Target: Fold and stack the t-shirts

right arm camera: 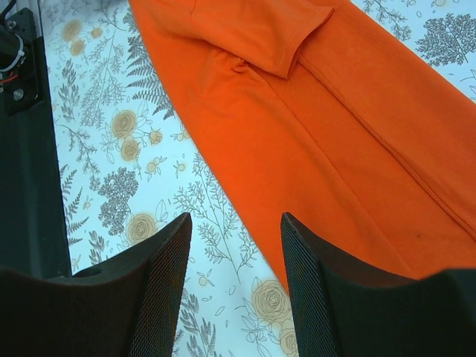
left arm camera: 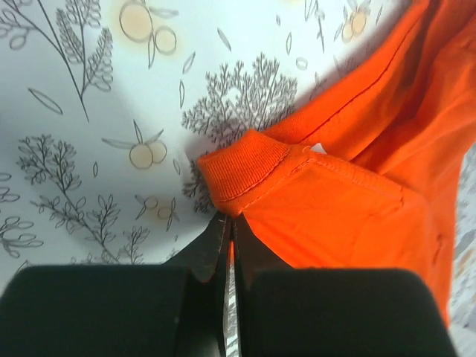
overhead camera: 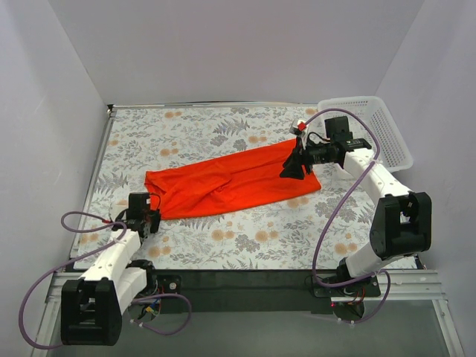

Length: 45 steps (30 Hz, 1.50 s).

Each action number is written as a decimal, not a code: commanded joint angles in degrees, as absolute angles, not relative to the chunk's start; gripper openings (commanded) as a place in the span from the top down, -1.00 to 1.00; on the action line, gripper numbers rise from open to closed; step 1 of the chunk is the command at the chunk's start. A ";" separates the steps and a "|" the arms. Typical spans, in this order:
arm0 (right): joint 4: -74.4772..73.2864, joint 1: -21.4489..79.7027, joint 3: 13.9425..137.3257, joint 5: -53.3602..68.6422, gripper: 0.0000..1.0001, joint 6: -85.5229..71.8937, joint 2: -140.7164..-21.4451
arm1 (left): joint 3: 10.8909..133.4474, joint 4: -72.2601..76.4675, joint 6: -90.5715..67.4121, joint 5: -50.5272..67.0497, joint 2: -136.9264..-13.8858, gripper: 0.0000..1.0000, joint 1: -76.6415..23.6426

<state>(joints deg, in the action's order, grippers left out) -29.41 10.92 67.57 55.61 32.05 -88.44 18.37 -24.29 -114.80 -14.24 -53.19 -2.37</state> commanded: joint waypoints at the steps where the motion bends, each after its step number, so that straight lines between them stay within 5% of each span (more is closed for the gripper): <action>1: -28.12 10.55 66.97 58.18 0.00 32.08 -87.36 | 17.92 -22.59 -120.42 -17.32 -55.10 1.00 4.00; 13: -28.30 10.28 67.06 56.78 -0.01 32.08 -88.15 | 40.58 -9.66 -91.52 3.13 -88.14 1.00 27.77; 17: -29.09 10.37 68.19 54.94 -0.03 33.57 -90.51 | 43.60 -7.84 -85.88 10.36 -86.85 0.49 27.77; 18: -29.70 10.63 68.99 53.37 -0.03 34.18 -91.48 | 42.11 -7.04 -85.17 11.33 -85.18 -0.14 27.77; 20: -32.25 11.42 72.22 49.77 -0.08 36.82 -94.81 | 41.05 -5.36 -83.06 12.30 -79.82 -0.61 27.69; 22: -33.57 12.21 74.61 47.30 -0.10 39.19 -97.37 | 40.52 -6.14 -82.01 13.36 -75.00 -0.75 27.77; 34: -39.98 12.57 98.76 34.81 -0.25 42.63 -122.32 | 33.15 -9.67 -76.38 25.21 -53.01 -0.76 26.72; 45: -42.45 13.62 102.30 35.33 -0.17 42.36 -129.28 | 32.61 -12.22 -73.48 24.61 -49.31 -0.76 23.73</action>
